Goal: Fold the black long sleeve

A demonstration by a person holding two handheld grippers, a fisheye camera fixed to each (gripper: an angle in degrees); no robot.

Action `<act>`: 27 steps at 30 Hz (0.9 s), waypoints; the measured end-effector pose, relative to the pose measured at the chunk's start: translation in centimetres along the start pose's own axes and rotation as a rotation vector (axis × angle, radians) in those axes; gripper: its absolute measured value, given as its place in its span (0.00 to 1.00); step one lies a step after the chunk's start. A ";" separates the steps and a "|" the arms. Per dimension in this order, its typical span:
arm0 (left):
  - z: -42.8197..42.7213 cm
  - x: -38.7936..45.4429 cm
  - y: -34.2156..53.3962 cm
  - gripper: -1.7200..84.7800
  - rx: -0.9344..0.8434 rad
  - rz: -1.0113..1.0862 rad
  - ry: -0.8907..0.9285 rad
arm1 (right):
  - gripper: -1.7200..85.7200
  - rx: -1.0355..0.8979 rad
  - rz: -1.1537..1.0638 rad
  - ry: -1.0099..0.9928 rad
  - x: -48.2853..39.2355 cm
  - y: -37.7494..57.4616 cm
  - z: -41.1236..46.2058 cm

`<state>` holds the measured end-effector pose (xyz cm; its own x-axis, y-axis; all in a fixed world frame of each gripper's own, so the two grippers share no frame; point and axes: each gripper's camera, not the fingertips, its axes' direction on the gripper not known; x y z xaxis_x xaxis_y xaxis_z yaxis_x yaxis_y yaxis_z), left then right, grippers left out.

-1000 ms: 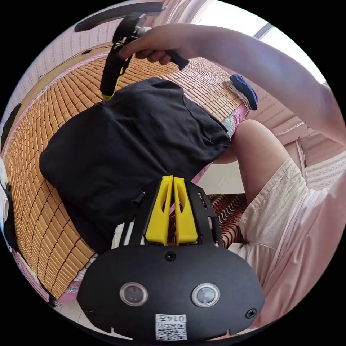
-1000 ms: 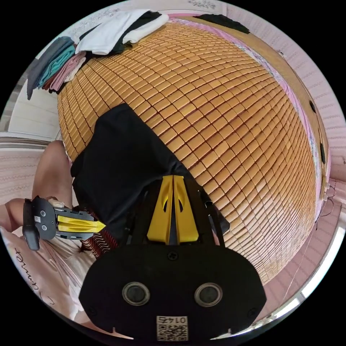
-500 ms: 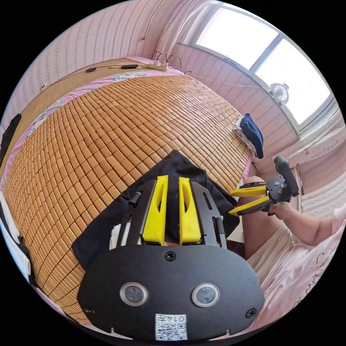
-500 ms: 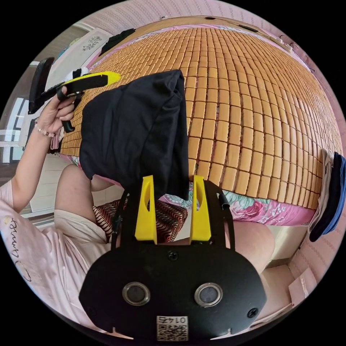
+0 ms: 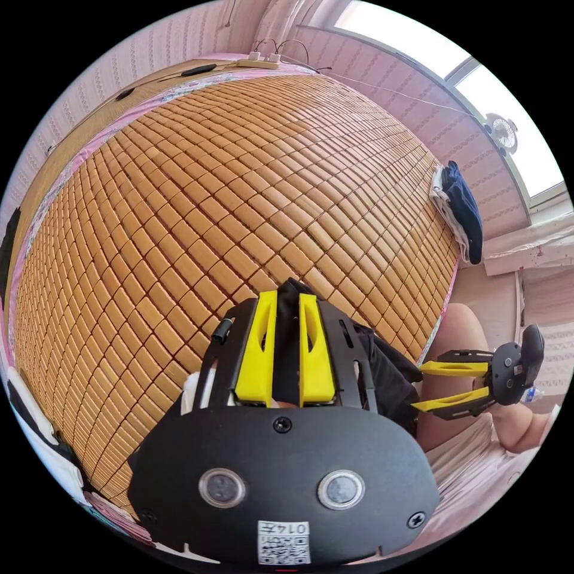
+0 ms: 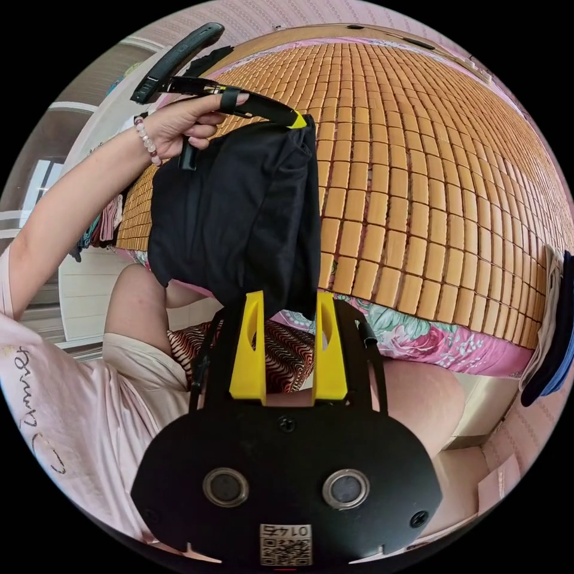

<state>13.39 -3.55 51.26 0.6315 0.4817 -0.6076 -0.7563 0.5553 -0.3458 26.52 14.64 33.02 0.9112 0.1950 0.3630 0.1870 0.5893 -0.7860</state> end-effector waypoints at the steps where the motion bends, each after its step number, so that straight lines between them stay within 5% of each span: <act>1: 0.2 0.0 0.0 0.08 -0.002 0.014 0.001 | 0.15 -0.004 0.000 0.021 0.2 0.3 0.5; 5: 0.3 -0.5 -0.1 0.04 0.009 -0.014 0.032 | 0.10 0.004 -0.012 0.097 0.9 1.0 0.9; 12: -1.5 -0.1 -1.0 0.02 0.055 0.008 0.017 | 0.03 0.164 0.012 -0.158 5.4 4.2 -2.1; 20: -5.1 0.5 -3.5 0.01 0.252 -0.032 0.326 | 0.03 0.389 0.071 -0.185 11.4 10.7 -9.0; 27: -11.2 -3.3 3.1 0.02 0.359 0.029 0.255 | 0.03 0.470 -0.279 -0.361 6.3 11.2 -12.0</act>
<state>7.09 -11.01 44.17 0.5148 0.3424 -0.7860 -0.6372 0.7661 -0.0836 38.78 13.07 20.55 0.6557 0.1880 0.7312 0.1434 0.9198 -0.3651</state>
